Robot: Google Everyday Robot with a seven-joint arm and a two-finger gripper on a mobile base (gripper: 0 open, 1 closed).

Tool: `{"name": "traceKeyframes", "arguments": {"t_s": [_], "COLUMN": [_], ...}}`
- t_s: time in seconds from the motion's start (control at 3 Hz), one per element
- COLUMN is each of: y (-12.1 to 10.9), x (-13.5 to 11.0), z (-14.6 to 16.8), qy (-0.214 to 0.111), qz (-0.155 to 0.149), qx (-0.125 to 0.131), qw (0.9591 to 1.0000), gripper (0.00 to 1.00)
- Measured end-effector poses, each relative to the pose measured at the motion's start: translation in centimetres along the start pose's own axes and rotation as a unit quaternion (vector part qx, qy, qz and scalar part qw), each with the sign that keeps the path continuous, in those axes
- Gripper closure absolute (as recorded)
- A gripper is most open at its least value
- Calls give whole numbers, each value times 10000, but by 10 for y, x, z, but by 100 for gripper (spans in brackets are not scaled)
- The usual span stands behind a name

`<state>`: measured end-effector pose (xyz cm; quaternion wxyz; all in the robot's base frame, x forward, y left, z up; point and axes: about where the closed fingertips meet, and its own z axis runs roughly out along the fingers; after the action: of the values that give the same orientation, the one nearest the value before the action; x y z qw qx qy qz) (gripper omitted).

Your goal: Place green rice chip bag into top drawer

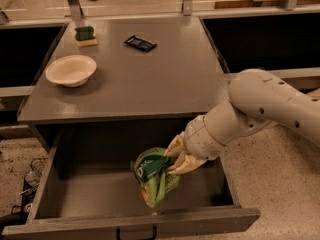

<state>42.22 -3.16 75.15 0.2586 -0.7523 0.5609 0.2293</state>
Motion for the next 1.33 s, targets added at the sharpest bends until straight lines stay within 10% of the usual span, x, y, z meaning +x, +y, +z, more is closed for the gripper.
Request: {"name": "traceKeyframes", "arguments": {"t_s": [1.33], "y": [4], "x": [39], "z": [58], "qy": [-462], "qz": [481], "qx": [-299], "qw": [9973], "gripper": [100]}}
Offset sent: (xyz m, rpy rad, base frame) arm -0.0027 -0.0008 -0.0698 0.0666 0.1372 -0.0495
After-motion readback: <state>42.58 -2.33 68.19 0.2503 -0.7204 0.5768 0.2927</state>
